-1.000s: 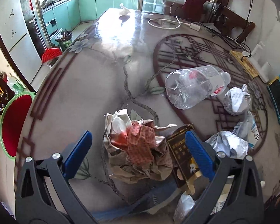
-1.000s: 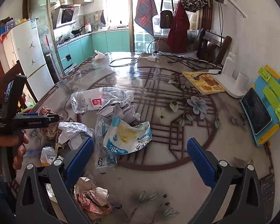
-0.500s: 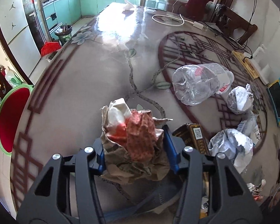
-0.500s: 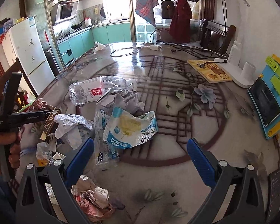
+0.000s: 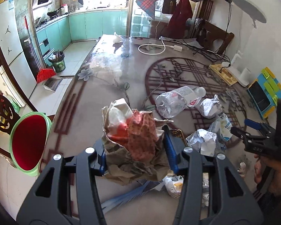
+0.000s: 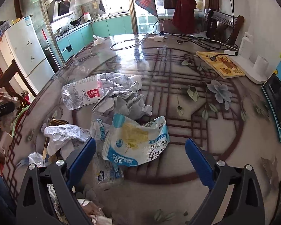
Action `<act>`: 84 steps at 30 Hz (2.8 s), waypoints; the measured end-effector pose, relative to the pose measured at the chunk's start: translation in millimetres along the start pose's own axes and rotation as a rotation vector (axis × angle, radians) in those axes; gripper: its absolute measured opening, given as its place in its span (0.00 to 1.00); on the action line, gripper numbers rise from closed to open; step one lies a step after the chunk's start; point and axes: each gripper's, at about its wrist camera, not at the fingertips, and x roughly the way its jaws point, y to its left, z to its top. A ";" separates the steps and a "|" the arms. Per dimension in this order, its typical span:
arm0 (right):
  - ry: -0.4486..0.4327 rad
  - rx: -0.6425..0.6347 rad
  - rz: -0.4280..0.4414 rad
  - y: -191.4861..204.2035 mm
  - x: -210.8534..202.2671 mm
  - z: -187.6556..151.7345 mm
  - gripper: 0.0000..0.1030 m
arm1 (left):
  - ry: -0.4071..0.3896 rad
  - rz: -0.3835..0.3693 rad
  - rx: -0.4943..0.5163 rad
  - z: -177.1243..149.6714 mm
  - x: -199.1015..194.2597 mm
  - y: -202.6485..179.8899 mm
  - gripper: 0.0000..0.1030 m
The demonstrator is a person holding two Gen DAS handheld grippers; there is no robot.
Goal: Collect trash
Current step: 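Grasp the crumpled paper with the left tool while the right tool grasps the blue wrapper, then carry the crumpled paper and blue wrapper with both tools to the red bucket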
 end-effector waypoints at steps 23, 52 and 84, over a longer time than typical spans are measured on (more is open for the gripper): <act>0.074 0.026 0.049 -0.6 35.9 11.1 0.36 | -0.029 -0.058 -0.013 -8.5 -4.5 10.8 0.47; 0.068 0.036 0.056 -12.8 53.1 13.7 0.34 | -0.039 -0.088 -0.018 -10.9 -8.5 11.8 0.48; -0.154 -0.258 0.254 187.4 -74.3 64.5 0.07 | -0.199 0.167 -0.126 10.9 -82.5 124.4 0.48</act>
